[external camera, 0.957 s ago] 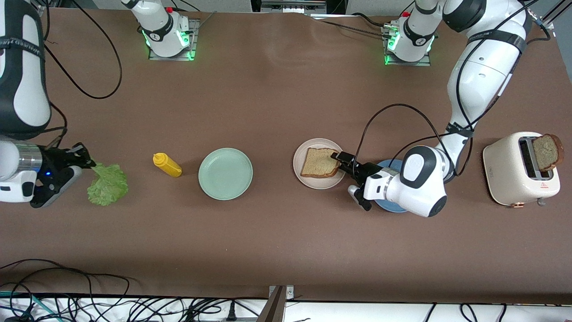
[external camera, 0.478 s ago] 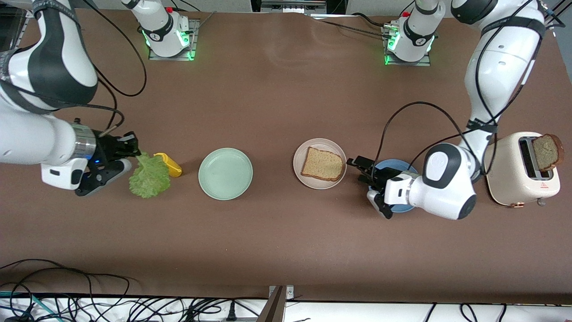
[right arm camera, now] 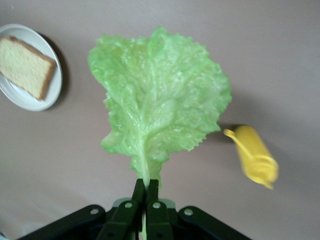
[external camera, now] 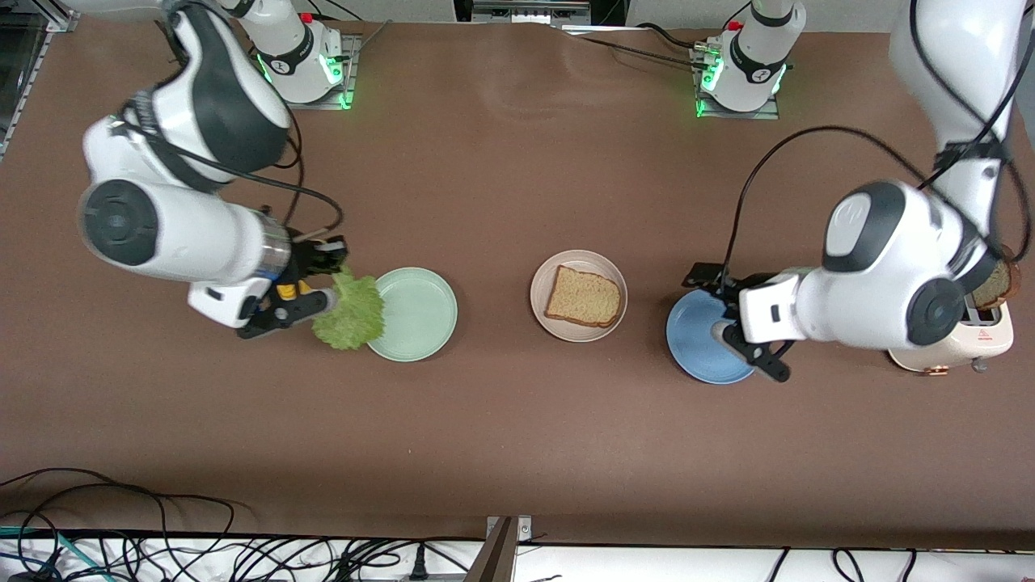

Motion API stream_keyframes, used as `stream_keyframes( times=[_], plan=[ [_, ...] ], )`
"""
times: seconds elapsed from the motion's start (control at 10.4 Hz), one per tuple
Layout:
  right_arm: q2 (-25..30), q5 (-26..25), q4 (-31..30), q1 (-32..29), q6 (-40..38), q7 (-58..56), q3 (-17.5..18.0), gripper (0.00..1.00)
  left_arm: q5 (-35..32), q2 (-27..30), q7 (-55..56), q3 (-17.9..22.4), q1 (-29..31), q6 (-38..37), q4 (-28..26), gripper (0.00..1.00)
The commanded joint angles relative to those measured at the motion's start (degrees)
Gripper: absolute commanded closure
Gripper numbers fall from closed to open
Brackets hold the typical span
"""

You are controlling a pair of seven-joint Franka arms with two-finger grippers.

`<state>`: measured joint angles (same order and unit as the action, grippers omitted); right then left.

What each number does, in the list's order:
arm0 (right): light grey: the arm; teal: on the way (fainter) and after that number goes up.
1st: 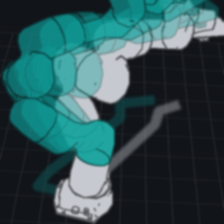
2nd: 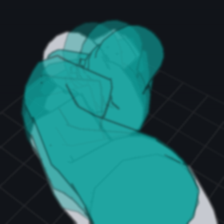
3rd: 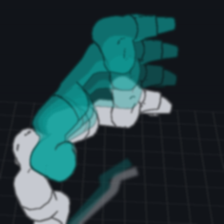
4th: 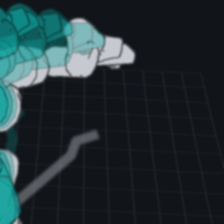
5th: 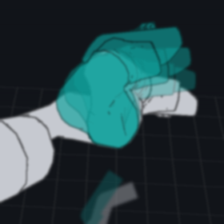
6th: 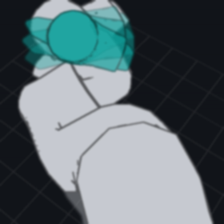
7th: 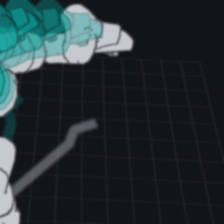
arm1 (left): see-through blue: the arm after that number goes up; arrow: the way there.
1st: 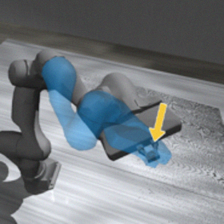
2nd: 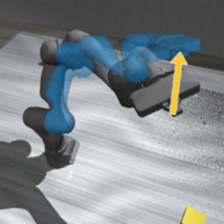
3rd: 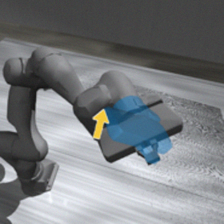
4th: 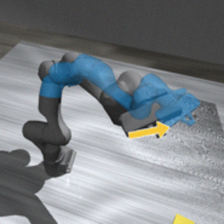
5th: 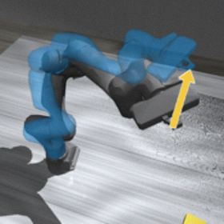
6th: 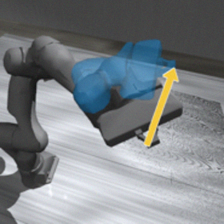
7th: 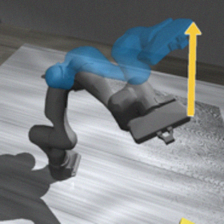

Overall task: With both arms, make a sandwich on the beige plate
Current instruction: 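Release the bread with the left gripper while the right gripper carries lettuce, then lower the lettuce onto the bread with the right gripper and open it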

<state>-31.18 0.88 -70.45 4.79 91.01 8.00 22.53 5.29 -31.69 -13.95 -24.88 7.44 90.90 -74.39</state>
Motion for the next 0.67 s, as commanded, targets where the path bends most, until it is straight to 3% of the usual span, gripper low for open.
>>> stream_keyframes(
  times=[0.0, 0.1, 0.48, 0.57],
  plan=[
    [-2.1, 0.5, 0.3, 4.3, 4.8, 6.6, -0.2, 1.0, -5.8, 7.8, 1.6, 1.4, 1.8, -2.7, -1.8, 0.0],
    [-3.2, 0.3, 0.2, 7.0, 7.7, 9.4, -0.2, 1.0, -7.2, 10.5, 1.5, 1.7, 3.0, -3.4, -1.7, 0.0],
    [-9.5, -5.4, 0.2, 17.2, 17.5, 22.3, -0.3, 1.0, -7.0, 20.5, 1.5, 23.9, -11.3, -2.9, -6.4, 0.0],
    [-11.1, -6.3, 0.2, 19.2, 20.1, 24.8, -0.3, 1.0, -7.1, 22.2, 1.5, 26.3, -13.0, -2.1, -8.6, 0.0]
  ],
)
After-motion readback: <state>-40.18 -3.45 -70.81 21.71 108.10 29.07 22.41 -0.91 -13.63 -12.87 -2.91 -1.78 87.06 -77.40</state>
